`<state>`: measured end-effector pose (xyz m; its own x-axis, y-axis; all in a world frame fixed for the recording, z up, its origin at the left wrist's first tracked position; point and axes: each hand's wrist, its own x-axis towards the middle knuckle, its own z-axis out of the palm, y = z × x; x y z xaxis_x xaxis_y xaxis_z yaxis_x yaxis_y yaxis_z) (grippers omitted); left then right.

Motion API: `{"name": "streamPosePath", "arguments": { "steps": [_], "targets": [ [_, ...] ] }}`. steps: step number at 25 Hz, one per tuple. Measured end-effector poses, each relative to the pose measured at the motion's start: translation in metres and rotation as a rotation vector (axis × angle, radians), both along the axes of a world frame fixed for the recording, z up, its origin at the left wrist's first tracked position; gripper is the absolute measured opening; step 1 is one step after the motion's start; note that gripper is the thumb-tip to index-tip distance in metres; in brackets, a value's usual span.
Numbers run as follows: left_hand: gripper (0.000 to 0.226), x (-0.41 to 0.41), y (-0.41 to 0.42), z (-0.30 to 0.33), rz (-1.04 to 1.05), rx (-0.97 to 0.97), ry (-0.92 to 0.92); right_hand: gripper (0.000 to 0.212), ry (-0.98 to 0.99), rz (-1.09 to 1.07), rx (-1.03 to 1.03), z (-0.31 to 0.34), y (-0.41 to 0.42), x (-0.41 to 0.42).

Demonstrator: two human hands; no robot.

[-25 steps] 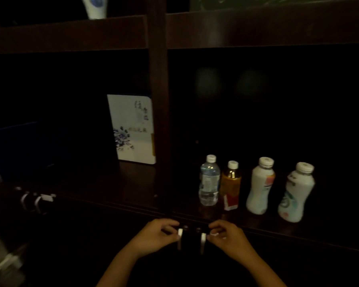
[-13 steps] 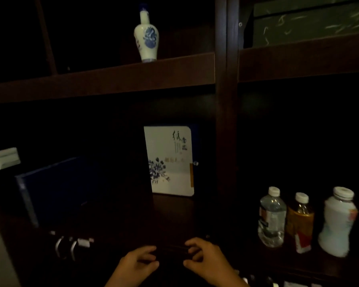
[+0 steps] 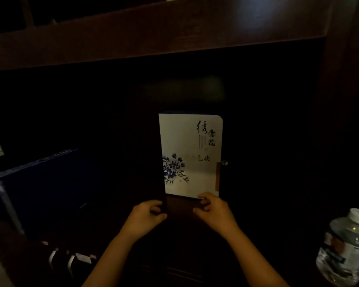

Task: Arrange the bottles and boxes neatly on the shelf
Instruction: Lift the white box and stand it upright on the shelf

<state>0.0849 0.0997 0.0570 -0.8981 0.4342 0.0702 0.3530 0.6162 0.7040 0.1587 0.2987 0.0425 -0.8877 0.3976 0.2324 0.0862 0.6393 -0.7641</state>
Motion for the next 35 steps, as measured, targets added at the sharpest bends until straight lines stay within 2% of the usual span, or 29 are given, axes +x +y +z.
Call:
{"name": "streamPosePath", "arguments": {
  "steps": [9, 14, 16, 19, 22, 26, 28, 31, 35],
  "targets": [
    [0.053, -0.106, 0.031, -0.001, -0.158, -0.015, 0.078, 0.045, 0.023, -0.252, 0.073, -0.001, 0.004, -0.058],
    [0.065, -0.155, 0.044, 0.018, -0.195, -0.038, 0.212, 0.061, 0.042, -0.431, 0.154, 0.017, 0.019, -0.079],
    [0.072, -0.176, 0.049, 0.033, -0.183, 0.045, 0.215, 0.072, 0.099, -0.539, 0.142, 0.035, 0.040, -0.086],
    [0.087, -0.202, 0.061, 0.058, -0.118, 0.250, 0.177, 0.092, 0.219, -0.678, 0.007, 0.064, 0.071, -0.100],
    [0.094, -0.212, 0.081, 0.074, -0.116, 0.413, 0.143, 0.104, 0.359, -0.581, -0.085, 0.077, 0.085, -0.118],
    [0.086, -0.209, 0.107, 0.075, -0.147, 0.538, 0.189, 0.108, 0.485, -0.514, -0.130, 0.074, 0.092, -0.134],
    [0.086, -0.209, 0.113, 0.068, -0.125, 0.615, 0.148, 0.107, 0.530, -0.490, -0.167, 0.069, 0.097, -0.138],
    [0.085, -0.213, 0.119, 0.053, -0.085, 0.617, 0.097, 0.098, 0.527, -0.520, -0.251, 0.060, 0.105, -0.145],
    [0.066, -0.219, 0.121, 0.035, -0.016, 0.659, 0.069, 0.084, 0.515, -0.550, -0.356, 0.049, 0.116, -0.147]
  ]
}}
